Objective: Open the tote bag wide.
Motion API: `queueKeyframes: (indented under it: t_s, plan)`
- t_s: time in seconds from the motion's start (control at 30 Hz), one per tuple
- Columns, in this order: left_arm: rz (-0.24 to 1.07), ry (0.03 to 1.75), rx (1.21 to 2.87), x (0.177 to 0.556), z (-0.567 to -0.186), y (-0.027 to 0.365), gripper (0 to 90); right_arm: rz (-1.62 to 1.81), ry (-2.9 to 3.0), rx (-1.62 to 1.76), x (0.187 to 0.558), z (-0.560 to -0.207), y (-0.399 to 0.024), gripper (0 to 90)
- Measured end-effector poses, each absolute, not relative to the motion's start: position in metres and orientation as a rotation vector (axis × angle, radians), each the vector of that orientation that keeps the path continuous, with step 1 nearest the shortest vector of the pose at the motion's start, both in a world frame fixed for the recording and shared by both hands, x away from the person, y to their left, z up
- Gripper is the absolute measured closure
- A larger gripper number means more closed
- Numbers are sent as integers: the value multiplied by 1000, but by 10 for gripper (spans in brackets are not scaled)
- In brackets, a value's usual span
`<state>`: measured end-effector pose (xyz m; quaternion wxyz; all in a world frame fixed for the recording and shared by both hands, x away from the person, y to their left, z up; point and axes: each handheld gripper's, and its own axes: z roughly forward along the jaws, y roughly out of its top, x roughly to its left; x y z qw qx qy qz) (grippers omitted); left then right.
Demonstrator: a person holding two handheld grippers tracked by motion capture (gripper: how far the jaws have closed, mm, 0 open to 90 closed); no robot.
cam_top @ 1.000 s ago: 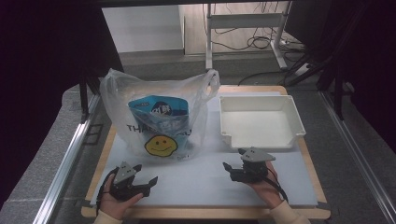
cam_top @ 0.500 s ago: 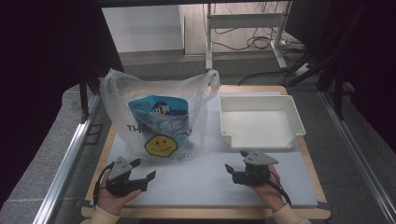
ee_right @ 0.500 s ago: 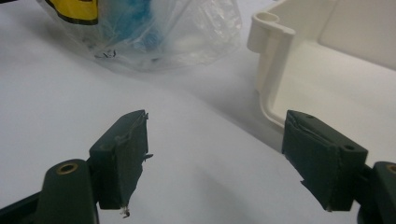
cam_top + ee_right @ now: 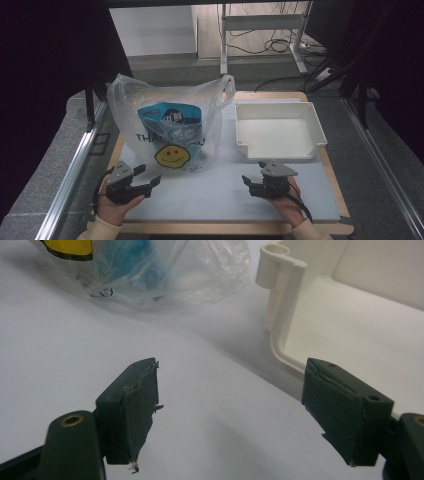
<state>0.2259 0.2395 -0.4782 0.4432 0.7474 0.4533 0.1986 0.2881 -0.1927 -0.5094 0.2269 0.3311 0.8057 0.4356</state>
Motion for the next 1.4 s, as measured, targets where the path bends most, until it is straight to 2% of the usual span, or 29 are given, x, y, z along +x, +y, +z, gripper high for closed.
queueKeyframes:
  t_s: [0.63, 0.97, 1.4]
  plan:
    - [513, 1115, 1802, 218, -441, 256, 332, 1298, 2193, 975, 292, -500, -191, 241]
    - [563, 1098, 1741, 224, -406, 271, 330, 1262, 2203, 980, 291, -502, -191, 241]
    - [577, 1112, 1684, 237, -385, 285, 314, 1235, 2218, 988, 292, -505, -190, 241]
